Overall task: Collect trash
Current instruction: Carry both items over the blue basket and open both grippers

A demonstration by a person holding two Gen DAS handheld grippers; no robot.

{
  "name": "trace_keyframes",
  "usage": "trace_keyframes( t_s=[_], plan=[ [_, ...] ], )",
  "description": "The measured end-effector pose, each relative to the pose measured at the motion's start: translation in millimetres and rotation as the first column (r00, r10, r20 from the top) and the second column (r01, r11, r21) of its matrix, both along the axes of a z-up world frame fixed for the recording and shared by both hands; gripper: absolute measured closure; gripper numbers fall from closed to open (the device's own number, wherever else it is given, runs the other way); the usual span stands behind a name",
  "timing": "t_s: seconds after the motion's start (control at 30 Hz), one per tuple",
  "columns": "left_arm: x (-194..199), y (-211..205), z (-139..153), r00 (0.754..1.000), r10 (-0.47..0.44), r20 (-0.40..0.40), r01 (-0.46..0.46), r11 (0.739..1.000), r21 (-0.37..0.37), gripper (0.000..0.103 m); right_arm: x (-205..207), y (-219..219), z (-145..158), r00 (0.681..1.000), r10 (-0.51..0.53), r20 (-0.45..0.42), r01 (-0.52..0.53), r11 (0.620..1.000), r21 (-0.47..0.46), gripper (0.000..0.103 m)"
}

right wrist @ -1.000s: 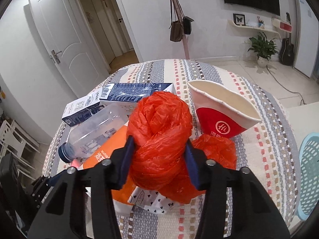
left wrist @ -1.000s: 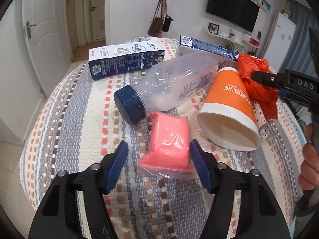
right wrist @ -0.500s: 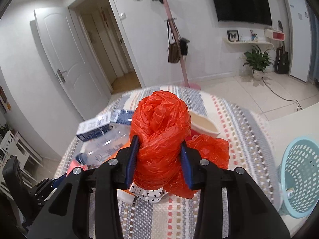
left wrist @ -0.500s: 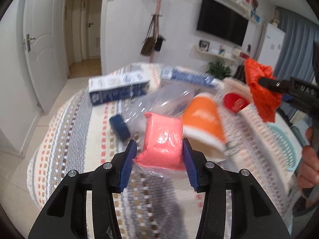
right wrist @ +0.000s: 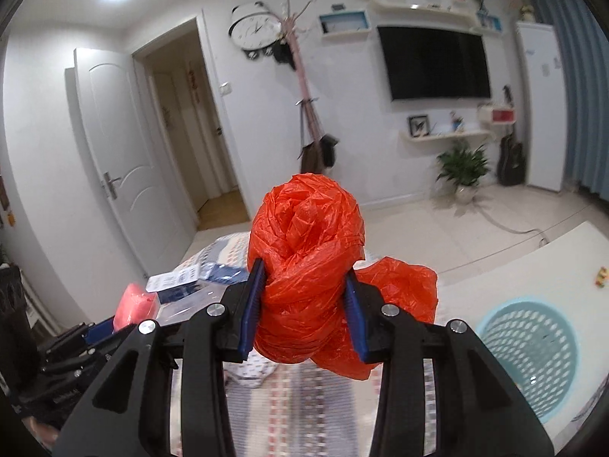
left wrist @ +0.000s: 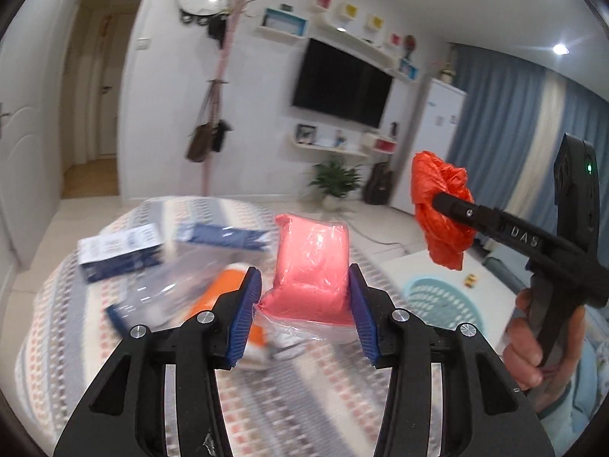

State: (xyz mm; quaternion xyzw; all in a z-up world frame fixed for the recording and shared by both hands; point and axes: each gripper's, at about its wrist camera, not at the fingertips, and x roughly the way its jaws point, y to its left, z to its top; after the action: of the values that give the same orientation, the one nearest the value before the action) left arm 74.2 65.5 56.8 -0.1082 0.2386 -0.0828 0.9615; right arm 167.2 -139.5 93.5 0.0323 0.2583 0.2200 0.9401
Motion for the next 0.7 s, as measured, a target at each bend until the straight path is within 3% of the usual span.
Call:
trace_keyframes(
  t_s=[0.2,0.4,0.7],
  plan=[
    [28,-51,1,0.995,-0.097,0.007,0.097,0.995,0.011,0.059,0,-59,4,0.995,-0.097,0.018,0.097,0.995,0.032,0.067],
    [61,-100,-4,0.98,-0.197,-0.014,0.197,0.98,0.01,0.059,10,-124,-8,0.975,-0.222,-0.023,0.223,0.973,0.066,0.067],
    [131,-187,-42,0.935,-0.332,-0.126,0.329,0.943,-0.038,0.059,25,-216,-63,0.907,-0.397,-0.139,0.409,0.91,0.072,0.067]
  ],
)
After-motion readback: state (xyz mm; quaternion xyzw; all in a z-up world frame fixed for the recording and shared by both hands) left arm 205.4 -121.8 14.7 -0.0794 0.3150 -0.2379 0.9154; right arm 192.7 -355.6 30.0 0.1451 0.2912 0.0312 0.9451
